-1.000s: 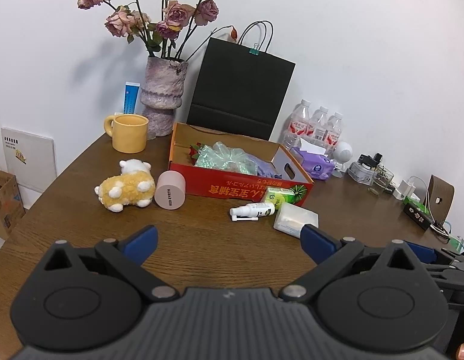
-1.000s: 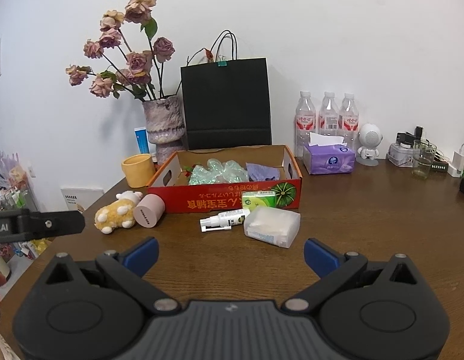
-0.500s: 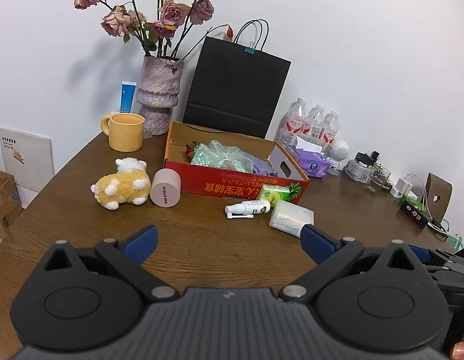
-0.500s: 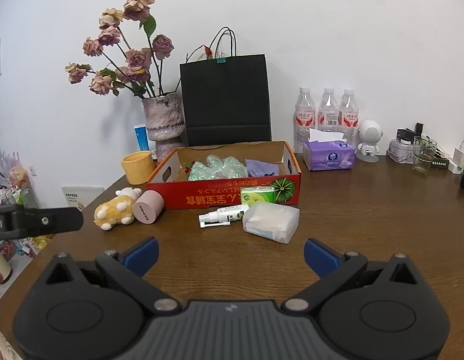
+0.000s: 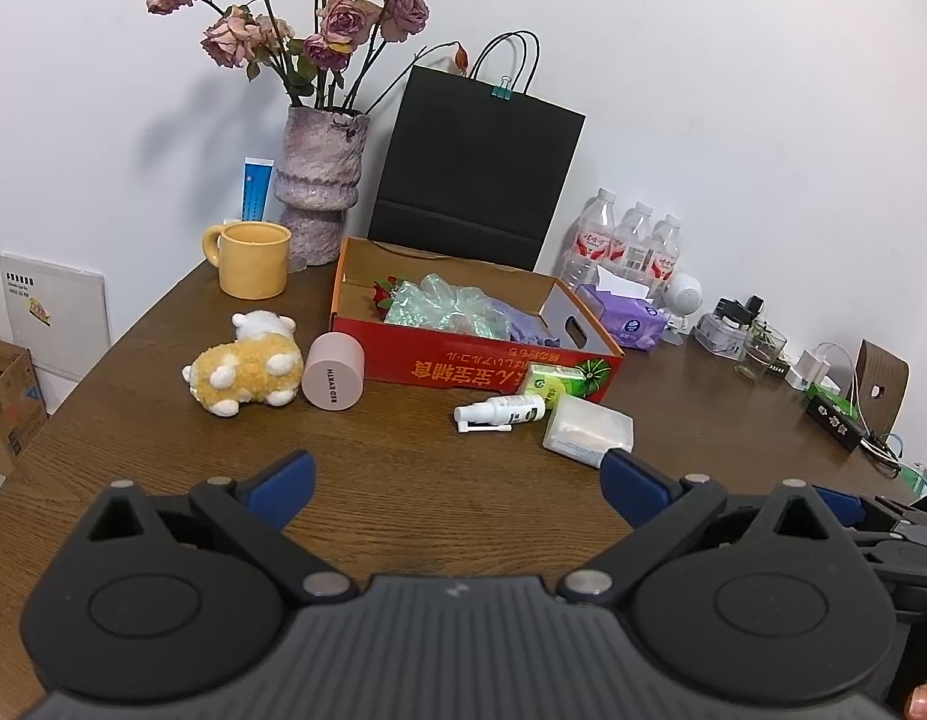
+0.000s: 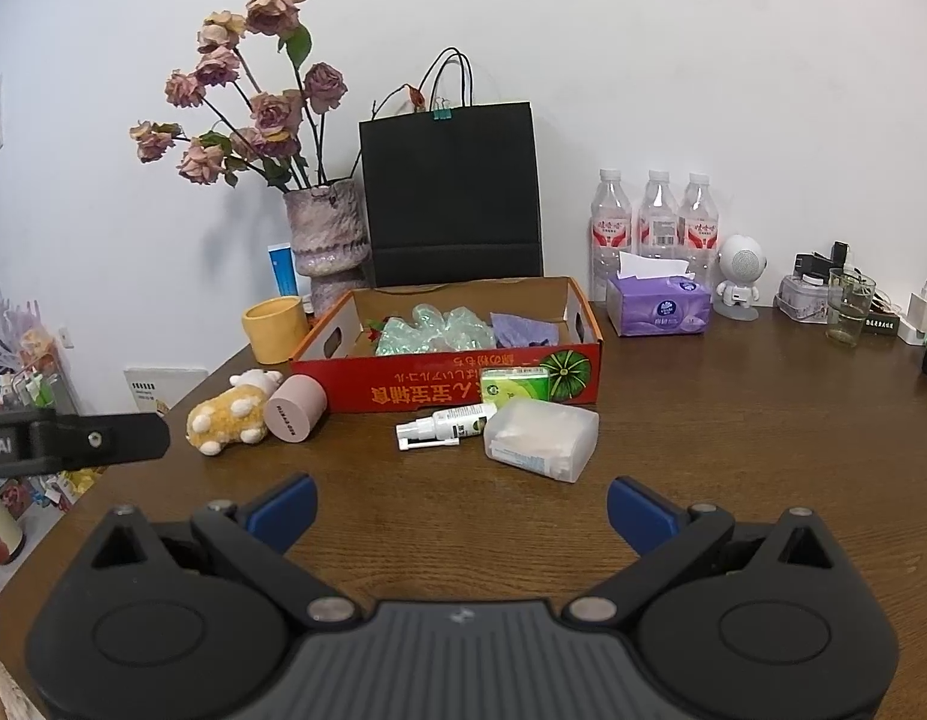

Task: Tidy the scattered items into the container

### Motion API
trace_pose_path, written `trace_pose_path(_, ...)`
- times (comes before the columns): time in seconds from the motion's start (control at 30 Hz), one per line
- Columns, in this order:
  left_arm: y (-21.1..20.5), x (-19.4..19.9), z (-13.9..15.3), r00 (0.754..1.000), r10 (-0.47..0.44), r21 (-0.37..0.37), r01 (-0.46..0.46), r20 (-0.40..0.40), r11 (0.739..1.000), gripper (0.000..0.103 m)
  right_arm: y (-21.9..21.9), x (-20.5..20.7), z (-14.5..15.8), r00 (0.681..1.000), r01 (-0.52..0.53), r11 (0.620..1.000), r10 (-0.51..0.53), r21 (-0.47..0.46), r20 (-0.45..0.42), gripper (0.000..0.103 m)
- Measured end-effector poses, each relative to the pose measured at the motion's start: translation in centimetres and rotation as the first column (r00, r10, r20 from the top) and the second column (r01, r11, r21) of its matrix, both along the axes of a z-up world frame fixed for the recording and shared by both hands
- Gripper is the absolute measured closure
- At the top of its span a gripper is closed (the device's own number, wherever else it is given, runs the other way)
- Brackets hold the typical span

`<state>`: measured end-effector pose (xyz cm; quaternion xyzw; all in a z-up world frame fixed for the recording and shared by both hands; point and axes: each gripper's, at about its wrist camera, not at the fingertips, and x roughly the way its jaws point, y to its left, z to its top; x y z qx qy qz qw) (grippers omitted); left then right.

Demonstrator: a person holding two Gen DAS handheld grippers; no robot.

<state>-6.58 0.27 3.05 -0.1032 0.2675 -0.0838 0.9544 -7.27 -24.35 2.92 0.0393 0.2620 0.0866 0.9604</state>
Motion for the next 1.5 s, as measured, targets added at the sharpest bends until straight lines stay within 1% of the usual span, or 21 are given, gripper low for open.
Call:
trace_pose_path(0.77,0.1,0.6,-0.3,1.000,0.022,0.010,-0.022,-0.001,1.000,0.000,-0.1,0.7,-0.5,1.000,-0.002,1.000,0.002,0.004,-0.010,0.000)
trace_pose_path(1.0,0.6,1.5,-0.7,0.999,0.035,0.019,-0.034,-0.015,0.999,0.000,-0.3,1.6,-1.0,1.000,0.008,1.000,-0.008,0.001,-0.022,0.000)
trace_pose_path(1.1,0.9,2.3,-0.6,0.999,0.040,0.039,-0.040,-0.009,0.998,0.000,-0.5,2.0,-1.2,1.000,0.005,1.000,-0.005,0.005,-0.013,0.000)
trace_pose_path(1.27,2.3,3.3,-0.5,0.996,0.083,0.054,-0.084,0.026,0.995,0.000,-0.9,3.7,-2.1,1.000,0.015,1.000,-0.015,-0.009,-0.024,0.000)
trace_pose_path(1.4,3.2,4.9,-1.1,0.996,0.088,0.074,-0.090,0.022,0.993,0.000,-0.8,5.9,-2.9,0.999,0.019,0.999,-0.020,-0.027,-0.034,0.000)
trace_pose_path(1.5,4.1,6.4,-2.0,0.994,0.109,0.092,-0.109,0.007,0.990,0.000,-1.0,7.7,-3.6,0.999,0.026,0.998,-0.028,-0.050,-0.039,0.000)
